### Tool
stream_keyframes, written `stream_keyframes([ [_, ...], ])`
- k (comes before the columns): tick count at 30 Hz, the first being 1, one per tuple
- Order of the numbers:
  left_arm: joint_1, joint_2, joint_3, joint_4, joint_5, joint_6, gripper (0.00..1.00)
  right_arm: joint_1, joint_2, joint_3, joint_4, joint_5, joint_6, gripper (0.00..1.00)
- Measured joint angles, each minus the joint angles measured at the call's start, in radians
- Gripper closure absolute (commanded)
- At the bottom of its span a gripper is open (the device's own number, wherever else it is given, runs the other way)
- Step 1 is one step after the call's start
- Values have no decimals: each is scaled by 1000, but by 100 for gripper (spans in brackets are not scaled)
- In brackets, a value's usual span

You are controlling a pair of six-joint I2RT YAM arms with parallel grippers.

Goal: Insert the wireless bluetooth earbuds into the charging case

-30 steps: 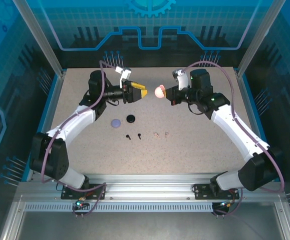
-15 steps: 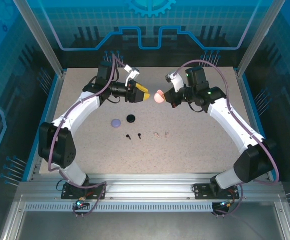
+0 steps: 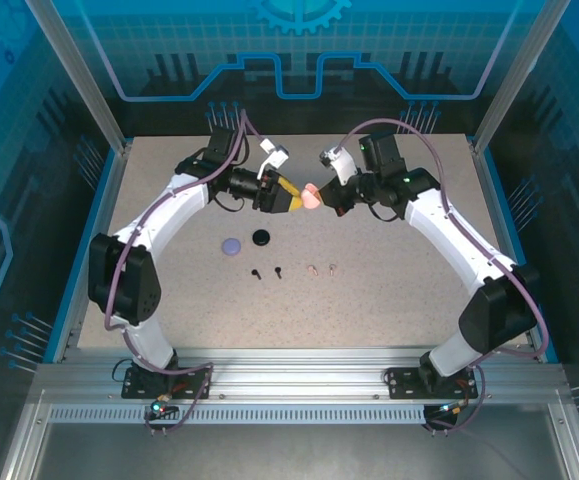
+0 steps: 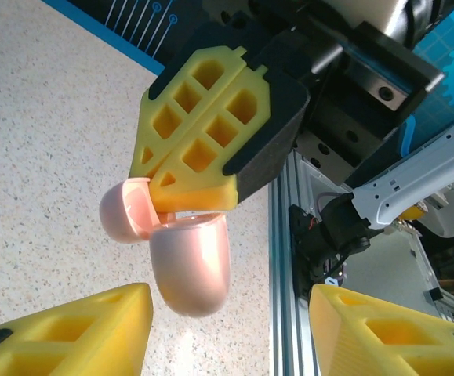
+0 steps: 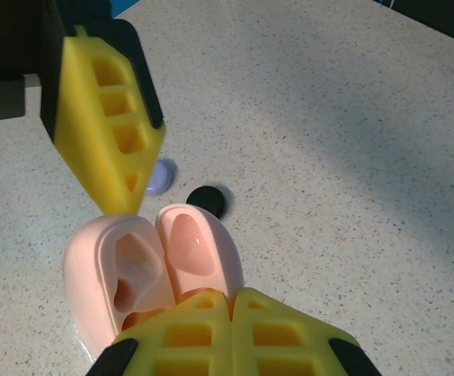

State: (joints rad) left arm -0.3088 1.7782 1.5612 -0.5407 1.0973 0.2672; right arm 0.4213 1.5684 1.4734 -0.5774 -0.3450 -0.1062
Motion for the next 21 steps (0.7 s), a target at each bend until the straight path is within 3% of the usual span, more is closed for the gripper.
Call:
stream_keyframes([
  [11,-11,33,9,-41,0,27,47,32,27,23,1,0,0,100],
  [21,-16,43,29,-77,-1,38,62,38,33,24,1,0,0,100],
])
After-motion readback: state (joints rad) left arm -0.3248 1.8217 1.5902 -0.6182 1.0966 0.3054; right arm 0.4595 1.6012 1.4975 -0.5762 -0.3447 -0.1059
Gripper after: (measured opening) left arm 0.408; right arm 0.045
